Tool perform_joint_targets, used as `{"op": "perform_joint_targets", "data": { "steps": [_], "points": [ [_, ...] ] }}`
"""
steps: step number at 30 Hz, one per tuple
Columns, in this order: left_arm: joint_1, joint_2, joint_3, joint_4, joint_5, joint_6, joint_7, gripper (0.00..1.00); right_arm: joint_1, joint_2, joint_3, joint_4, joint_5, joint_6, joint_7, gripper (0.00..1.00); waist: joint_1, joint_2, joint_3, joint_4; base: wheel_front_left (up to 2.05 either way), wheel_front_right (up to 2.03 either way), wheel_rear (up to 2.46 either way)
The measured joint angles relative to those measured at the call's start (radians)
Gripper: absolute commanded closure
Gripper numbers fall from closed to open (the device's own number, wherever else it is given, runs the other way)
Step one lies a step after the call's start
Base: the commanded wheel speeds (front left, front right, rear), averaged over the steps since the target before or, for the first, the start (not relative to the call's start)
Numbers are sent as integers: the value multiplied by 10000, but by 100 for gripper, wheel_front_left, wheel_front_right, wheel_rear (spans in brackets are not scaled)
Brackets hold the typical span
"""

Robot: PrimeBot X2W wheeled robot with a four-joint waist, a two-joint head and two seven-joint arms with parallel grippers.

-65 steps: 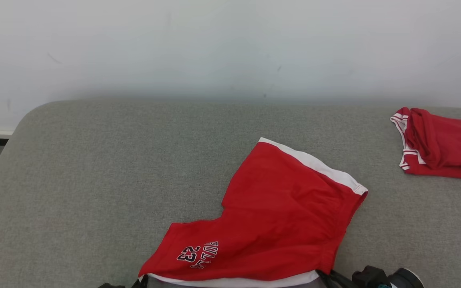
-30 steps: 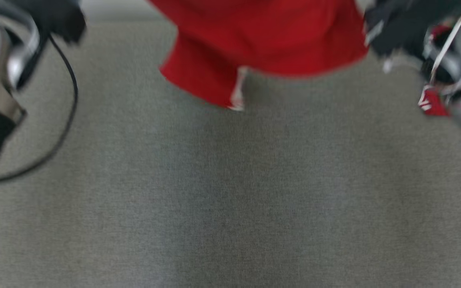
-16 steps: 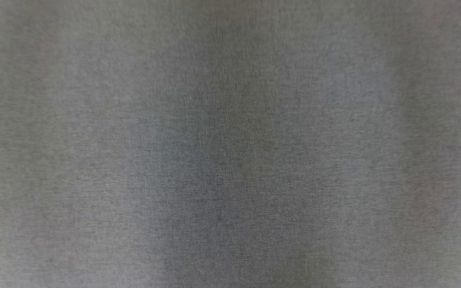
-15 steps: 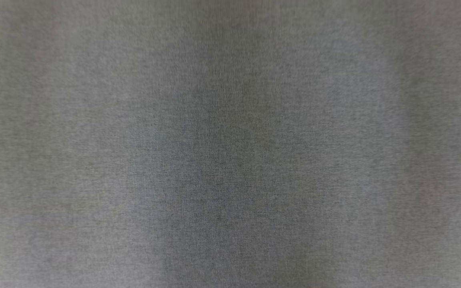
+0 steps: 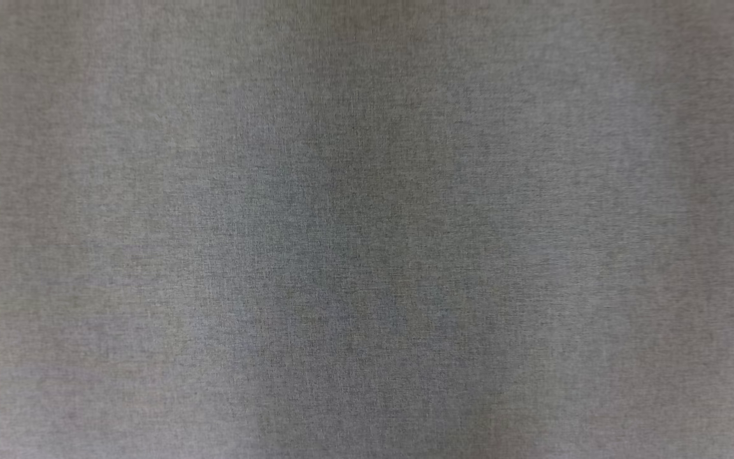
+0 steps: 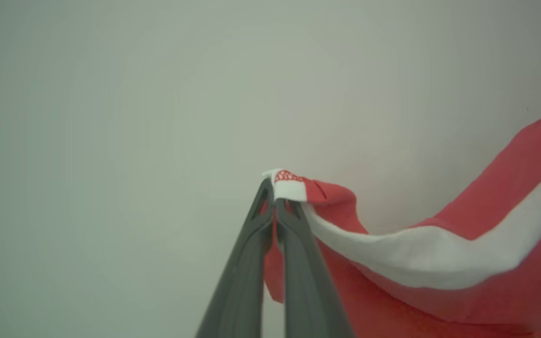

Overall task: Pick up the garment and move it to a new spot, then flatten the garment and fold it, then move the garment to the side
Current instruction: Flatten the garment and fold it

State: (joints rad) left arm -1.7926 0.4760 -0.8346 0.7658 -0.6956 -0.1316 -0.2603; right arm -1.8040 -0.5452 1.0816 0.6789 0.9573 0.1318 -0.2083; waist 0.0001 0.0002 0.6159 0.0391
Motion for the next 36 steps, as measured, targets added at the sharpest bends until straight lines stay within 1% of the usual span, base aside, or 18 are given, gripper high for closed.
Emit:
{"op": "perform_joint_targets", "data": {
  "steps": [3,6,7,8,9,10,12,14,18,22,25,28,30,31,32,34,36],
  "points": [
    [681,107,437,-673,-100,2,-23,100,458,-351,410,-276,280,0,-186,100,-1,-1,-177,-24,0,0,0],
    [1994,94,963,-1296,-6,59,-23,100,1187,-725,665,-640,677,0,-334,100,-1,-1,-427,-28,0,0,0],
    [2528,38,1254,-1519,19,192,-23,100,1499,-871,717,-777,784,0,-405,100,-1,-1,-529,-28,0,0,0],
    [3065,-8,1432,-1776,21,217,-23,100,1858,-993,779,-938,936,0,-433,100,-1,-2,-645,-26,0,0,0],
    [4219,-132,1824,-2259,165,399,-23,100,2633,-1237,936,-1267,1083,0,-481,100,-1,-1,-902,-24,0,0,0],
    [4782,-190,1918,-2477,201,416,-23,100,3047,-1350,965,-1450,1174,0,-489,100,-2,-2,-1039,-22,0,0,0],
    [6004,-313,2259,-2943,339,583,-23,100,3920,-1572,924,-1829,1294,0,-520,100,-2,-3,-1334,-22,0,0,0],
    [7174,-372,2491,-3346,458,644,-23,100,4857,-1703,593,-2307,1450,0,-525,100,-2,-3,-1644,-24,0,0,0],
    [9409,-489,2966,-4174,719,798,-23,100,6868,-2134,90,-3212,1237,0,-533,100,-4,-4,-2305,-37,0,0,0],
    [11371,-635,3145,-4805,865,903,-21,100,8953,-2573,-493,-3845,1014,0,-531,100,-5,-4,-2954,-35,0,0,0],
    [12676,-731,3233,-5079,915,1028,-23,100,10448,-2709,-980,-4272,905,0,-531,100,-5,-4,-3416,-19,0,0,0],
    [13819,-763,3409,-5181,951,1083,-23,100,11705,-2765,-1699,-4619,848,0,-533,100,-5,-5,-3835,-4,0,0,0],
    [14567,-882,3526,-5208,965,1116,-23,100,12483,-2780,-1969,-4817,600,0,-533,100,-5,-5,-4089,-5,0,0,0],
    [14909,-940,3544,-5208,997,1114,-23,100,12893,-2752,-2102,-4909,596,0,-533,100,-5,-5,-4210,-7,0,0,0],
    [15515,-999,3507,-5127,1170,1078,-23,100,13689,-2719,-2232,-5078,522,0,-533,100,-4,-5,-4446,-12,0,0,0],
    [16022,-1020,3450,-4955,1421,1043,-23,100,14433,-2686,-2286,-5288,499,0,-535,100,-5,-5,-4677,-13,0,0,0],
    [16498,-1152,3549,-4870,1404,1041,-23,100,15128,-2667,-2364,-5434,439,0,-533,100,-4,-5,-4902,-9,0,0,0]
  ]
}}
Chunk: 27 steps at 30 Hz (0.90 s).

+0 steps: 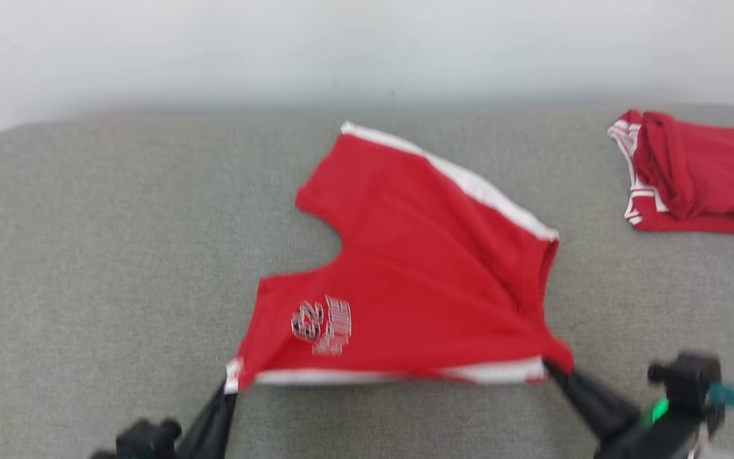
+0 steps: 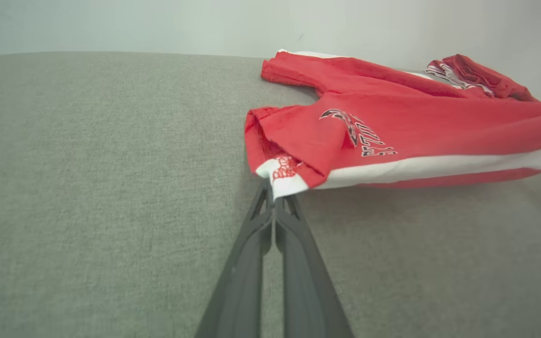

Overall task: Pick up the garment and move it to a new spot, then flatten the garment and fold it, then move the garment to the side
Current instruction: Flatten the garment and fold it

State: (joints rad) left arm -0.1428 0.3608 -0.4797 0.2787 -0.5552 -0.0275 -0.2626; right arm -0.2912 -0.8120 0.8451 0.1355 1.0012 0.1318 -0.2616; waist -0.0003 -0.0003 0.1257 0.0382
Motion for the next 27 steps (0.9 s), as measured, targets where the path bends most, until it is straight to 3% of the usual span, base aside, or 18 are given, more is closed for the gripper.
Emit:
{"op": "perform_joint_targets", "data": {
  "steps": [13,21,27],
  "points": [
    [1786,-295,1317,161,-387,4,0,100,2919,437,474,-671,-393,0,21,100,1,1,-988,39,0,0,0],
    [1765,-242,1335,69,-253,-6,0,100,3084,734,148,-965,-454,0,111,100,3,3,-814,-151,0,0,0],
    [498,121,1231,-82,90,-263,286,100,2666,1022,-211,-1264,-341,0,111,100,4,3,-601,-400,0,0,0]
  ]
}}
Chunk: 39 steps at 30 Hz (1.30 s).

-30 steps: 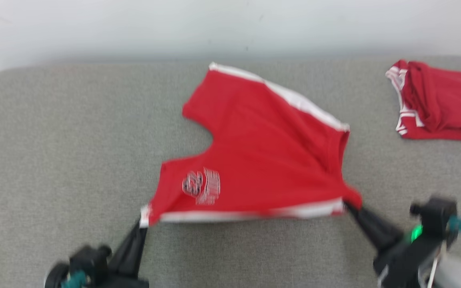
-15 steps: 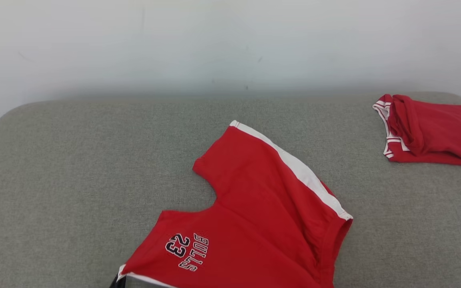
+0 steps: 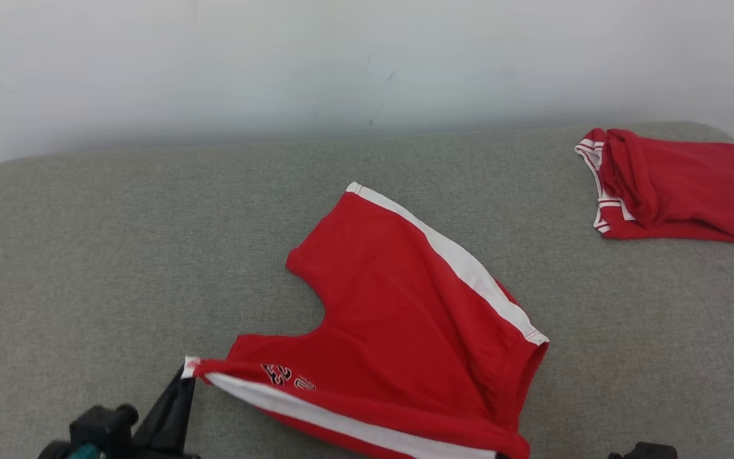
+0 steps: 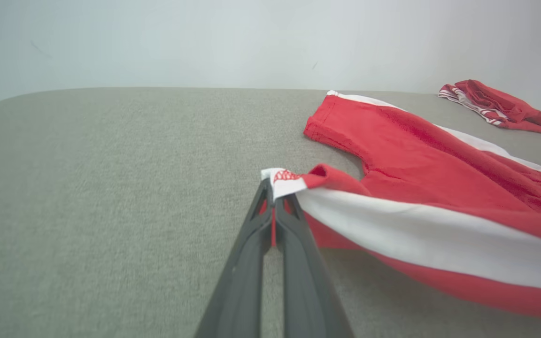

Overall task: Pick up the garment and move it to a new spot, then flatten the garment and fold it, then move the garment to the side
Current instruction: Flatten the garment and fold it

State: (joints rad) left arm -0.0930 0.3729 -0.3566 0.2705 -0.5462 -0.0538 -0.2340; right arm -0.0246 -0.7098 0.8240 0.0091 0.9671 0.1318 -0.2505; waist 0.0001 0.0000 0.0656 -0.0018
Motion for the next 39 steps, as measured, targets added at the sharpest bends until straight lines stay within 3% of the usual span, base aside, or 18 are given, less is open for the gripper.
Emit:
{"op": "perform_joint_targets", "data": {
  "steps": [8,20,27,39],
  "points": [
    [-2503,497,-541,92,523,-472,911,100,-1045,284,-215,-38,265,0,23,100,0,0,464,-422,0,0,0],
    [-6476,1174,-1346,1944,516,-757,2186,100,-3412,1241,-161,1011,257,0,8,100,1,1,1565,-1570,0,0,0],
    [-8205,1499,-2736,3187,249,-773,2853,100,-4660,2086,-63,2036,-35,0,-21,100,3,2,2302,-2224,0,0,0],
    [-9688,1189,-4458,5242,-612,-773,2362,100,-5098,2890,-385,2934,-401,0,-98,100,1,2,3112,-3118,0,0,0]
  ]
}}
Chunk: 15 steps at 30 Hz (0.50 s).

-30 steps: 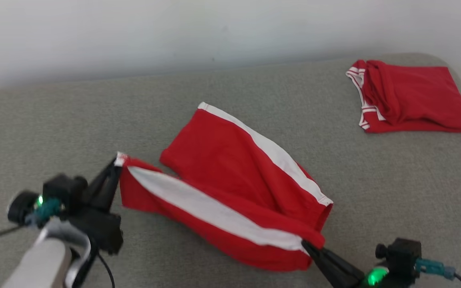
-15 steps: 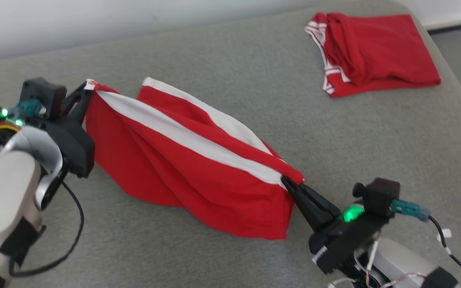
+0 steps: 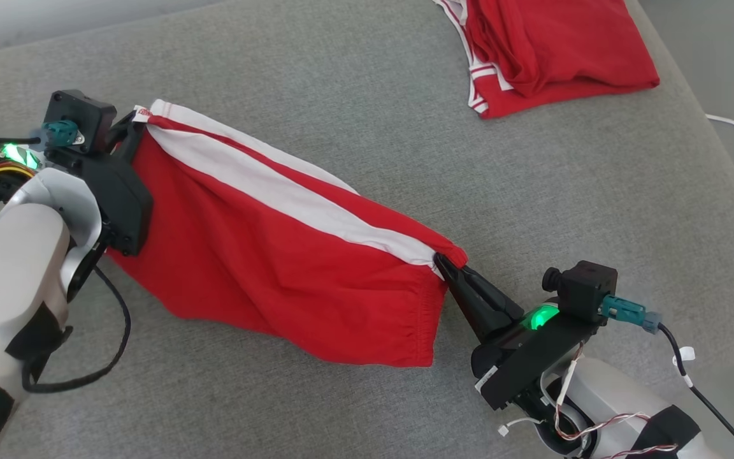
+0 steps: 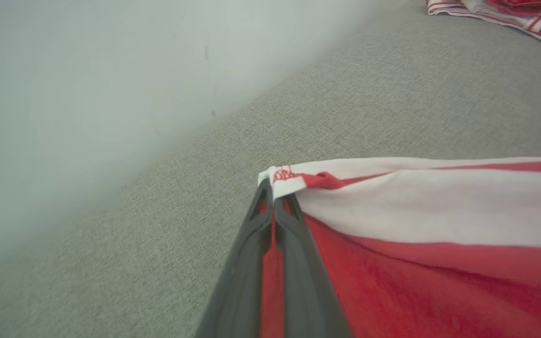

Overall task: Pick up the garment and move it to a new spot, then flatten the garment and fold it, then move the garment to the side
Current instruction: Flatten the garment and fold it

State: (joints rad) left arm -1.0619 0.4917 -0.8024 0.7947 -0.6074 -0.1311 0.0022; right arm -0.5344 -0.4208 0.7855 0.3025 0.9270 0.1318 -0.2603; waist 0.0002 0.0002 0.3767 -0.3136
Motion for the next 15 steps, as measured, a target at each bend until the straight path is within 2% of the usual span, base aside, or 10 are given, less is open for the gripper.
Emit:
{"op": "perform_joint_targets", "data": {
  "steps": [4,5,6,7,8,15],
  "points": [
    [-252,-67,-299,431,-196,0,-412,100,-7,109,-46,65,-92,0,-6,100,-1,0,43,-89,0,0,0],
    [-304,-86,-357,527,-213,0,-529,100,-13,138,-67,94,-140,0,-10,97,0,0,36,-98,0,0,0],
    [-319,-115,-376,631,-295,0,-725,76,-21,169,-107,113,-171,0,-10,71,0,0,18,-105,0,0,0],
    [-332,-134,-395,719,-330,0,-972,3,-36,192,-165,123,-336,0,-10,27,-1,0,0,-110,0,0,0],
    [-343,-178,-408,825,-485,0,-1103,0,-46,222,-232,128,-431,0,-12,0,-1,0,-28,-117,0,0,0],
    [-184,-295,-905,1018,-1220,0,-1795,0,386,63,-966,-2,-1172,0,-13,0,-2,-1,-446,-81,0,0,0]
  ]
}}
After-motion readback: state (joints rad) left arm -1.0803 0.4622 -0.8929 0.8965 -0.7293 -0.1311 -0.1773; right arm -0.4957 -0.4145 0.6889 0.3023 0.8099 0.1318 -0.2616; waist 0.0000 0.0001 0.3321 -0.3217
